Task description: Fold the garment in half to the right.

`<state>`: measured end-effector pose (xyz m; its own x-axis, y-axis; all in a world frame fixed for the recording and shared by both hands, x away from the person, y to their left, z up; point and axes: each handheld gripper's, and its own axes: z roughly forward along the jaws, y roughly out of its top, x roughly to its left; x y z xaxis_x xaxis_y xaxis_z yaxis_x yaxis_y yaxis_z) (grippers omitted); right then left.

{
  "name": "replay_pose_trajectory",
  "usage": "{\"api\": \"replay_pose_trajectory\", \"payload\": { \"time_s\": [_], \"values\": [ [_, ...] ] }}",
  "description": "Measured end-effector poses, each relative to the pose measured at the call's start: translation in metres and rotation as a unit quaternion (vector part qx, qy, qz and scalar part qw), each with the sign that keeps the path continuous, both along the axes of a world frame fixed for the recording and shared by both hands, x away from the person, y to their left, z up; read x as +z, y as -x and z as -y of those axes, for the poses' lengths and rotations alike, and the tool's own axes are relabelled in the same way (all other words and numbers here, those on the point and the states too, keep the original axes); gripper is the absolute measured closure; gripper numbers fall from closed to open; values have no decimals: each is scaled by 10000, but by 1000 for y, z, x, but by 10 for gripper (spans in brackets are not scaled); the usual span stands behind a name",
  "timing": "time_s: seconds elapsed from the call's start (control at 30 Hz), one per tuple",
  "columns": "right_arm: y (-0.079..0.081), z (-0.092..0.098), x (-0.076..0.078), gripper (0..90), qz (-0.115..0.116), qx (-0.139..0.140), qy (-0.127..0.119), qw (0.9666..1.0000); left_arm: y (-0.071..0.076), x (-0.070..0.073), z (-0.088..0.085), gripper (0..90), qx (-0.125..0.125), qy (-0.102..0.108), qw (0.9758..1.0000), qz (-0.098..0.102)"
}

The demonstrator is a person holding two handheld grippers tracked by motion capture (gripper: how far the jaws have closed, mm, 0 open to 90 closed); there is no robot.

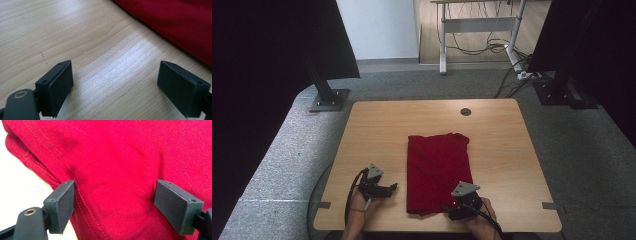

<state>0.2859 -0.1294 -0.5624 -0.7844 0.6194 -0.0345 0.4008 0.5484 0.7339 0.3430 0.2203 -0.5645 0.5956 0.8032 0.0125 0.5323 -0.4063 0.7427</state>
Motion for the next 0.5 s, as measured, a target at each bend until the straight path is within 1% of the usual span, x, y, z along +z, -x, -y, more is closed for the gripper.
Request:
{"api": "replay_pose_trajectory", "payload": {
  "time_s": [0.03,0.07,0.1,0.13,0.17,0.2,0.23,0.3,0.37,0.4,0.47,0.5],
  "values": [
    [0,1,1,180,-10,37,-5,10000,0,0,0,130,7,-1,10000,-4],
    [0,2,2,161,-37,64,-67,9999,0,0,0,125,20,-7,10000,-9],
    [1,4,4,152,-74,85,-220,9997,0,0,0,118,32,-9,10000,-17],
    [3,7,6,153,-124,73,-448,9989,0,0,0,112,39,-13,10000,-22],
    [4,10,8,154,-121,33,-644,9978,0,0,0,108,43,-19,10000,-25],
    [6,13,10,154,-77,-61,-740,9972,0,0,0,100,69,-32,10000,-33],
    [7,15,12,153,-23,-159,-759,9970,-1,0,0,87,100,-42,9999,-43],
    [6,17,10,151,-73,-253,-658,9975,-1,-1,1,68,141,-45,9999,-55],
    [2,15,3,151,-179,-279,-609,9976,-1,-1,1,57,165,-52,9998,-62],
    [1,13,1,151,-182,-297,-606,9976,-1,-1,1,53,173,-59,9998,-66],
    [-1,10,0,152,-185,-273,-533,9980,-1,-1,1,35,197,-74,9997,-96],
    [-2,8,1,152,-222,-267,-487,9982,-1,-1,2,14,162,-86,9997,-128]
  ]
}}
